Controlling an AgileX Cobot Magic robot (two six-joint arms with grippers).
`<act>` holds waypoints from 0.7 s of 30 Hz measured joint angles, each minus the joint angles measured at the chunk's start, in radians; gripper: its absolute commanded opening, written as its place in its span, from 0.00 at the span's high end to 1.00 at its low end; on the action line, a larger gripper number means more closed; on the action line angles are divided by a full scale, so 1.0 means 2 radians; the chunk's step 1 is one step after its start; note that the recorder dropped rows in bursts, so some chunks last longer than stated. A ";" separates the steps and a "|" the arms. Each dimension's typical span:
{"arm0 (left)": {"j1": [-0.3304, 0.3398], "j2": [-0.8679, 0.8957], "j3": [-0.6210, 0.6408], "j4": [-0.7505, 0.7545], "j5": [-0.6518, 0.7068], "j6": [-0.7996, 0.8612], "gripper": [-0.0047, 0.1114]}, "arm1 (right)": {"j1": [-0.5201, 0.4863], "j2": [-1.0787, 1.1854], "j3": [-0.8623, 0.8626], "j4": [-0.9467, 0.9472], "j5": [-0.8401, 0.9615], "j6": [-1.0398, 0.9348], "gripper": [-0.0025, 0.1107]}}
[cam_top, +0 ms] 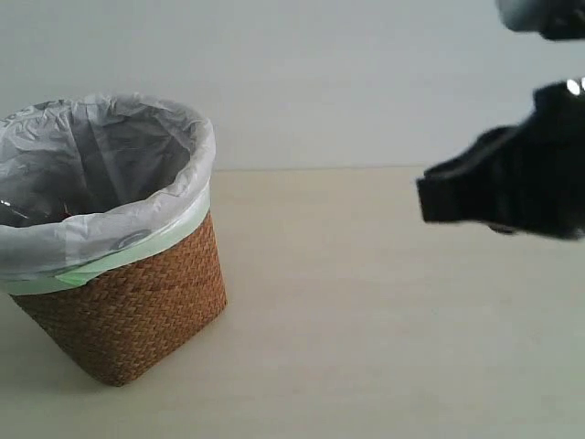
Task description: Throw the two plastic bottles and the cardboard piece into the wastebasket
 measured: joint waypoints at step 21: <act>0.000 0.000 0.000 0.000 0.000 0.000 0.93 | 0.000 -0.237 0.119 0.008 0.033 0.009 0.96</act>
